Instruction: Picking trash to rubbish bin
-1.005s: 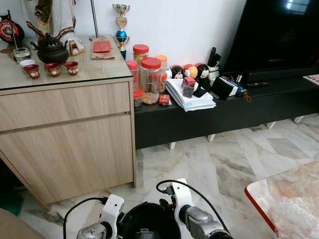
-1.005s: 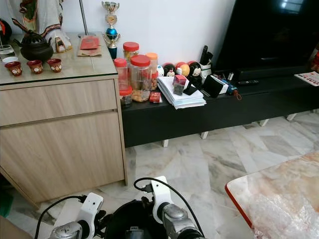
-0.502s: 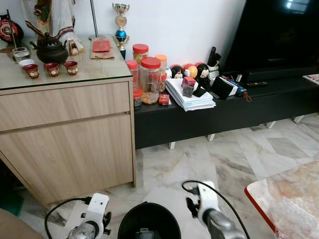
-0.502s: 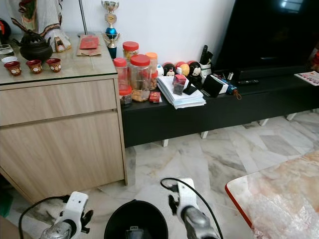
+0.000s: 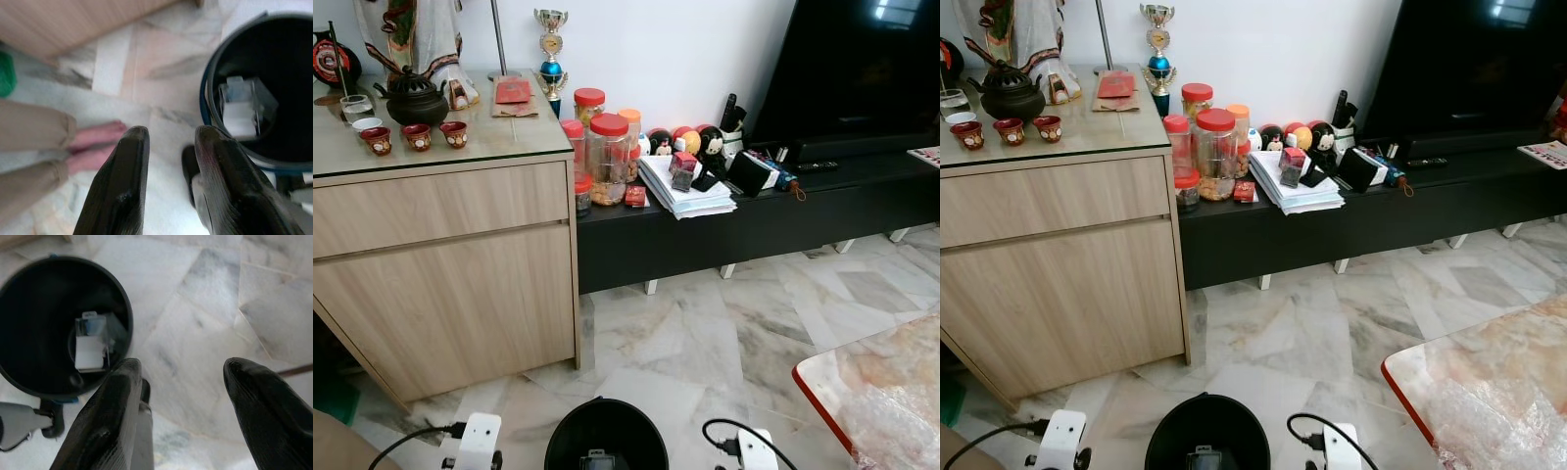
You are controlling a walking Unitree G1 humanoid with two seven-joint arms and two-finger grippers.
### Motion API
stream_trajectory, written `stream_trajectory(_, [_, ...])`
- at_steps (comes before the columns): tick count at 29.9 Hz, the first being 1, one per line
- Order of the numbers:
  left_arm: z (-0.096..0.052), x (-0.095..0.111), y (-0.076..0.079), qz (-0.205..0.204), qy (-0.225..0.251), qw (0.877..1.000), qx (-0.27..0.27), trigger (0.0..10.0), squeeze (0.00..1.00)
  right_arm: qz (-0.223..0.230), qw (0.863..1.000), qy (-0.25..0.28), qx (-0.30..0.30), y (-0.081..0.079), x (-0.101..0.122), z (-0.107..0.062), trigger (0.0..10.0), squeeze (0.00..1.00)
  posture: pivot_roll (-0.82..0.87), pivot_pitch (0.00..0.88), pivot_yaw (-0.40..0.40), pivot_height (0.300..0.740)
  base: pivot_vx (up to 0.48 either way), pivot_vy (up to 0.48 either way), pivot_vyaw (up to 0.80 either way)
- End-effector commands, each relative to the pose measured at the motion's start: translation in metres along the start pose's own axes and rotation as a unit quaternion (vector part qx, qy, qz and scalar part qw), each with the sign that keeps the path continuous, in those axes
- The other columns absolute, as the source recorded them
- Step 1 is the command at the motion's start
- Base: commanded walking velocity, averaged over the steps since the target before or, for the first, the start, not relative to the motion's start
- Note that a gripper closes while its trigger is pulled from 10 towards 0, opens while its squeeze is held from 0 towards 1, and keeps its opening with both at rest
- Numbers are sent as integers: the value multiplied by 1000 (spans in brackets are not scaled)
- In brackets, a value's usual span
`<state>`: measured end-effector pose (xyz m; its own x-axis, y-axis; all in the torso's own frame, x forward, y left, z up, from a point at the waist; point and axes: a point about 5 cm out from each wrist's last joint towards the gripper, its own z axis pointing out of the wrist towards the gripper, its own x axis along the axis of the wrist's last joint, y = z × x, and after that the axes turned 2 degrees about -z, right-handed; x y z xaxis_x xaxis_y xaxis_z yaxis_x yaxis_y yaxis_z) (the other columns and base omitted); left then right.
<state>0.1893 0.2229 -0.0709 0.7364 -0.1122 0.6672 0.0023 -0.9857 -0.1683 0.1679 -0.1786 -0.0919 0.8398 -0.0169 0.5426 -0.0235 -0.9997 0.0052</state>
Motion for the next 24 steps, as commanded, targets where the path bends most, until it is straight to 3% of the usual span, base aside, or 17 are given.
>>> stream_trajectory(1, [0, -3, 3, -3, -6, 1000, -3, 10000, 0, 8, 1000, 3, -8, 5, 2, 0, 10000, 0, 158, 16, -99, 740, -270, 0, 0])
stream_trajectory(24, [-1, -6, 4, -10, -9, 1000, -3, 10000, 0, 11, 1000, 13, -1, 4, 8, 1, 10000, 0, 160, 0, -99, 740, -280, 0, 0])
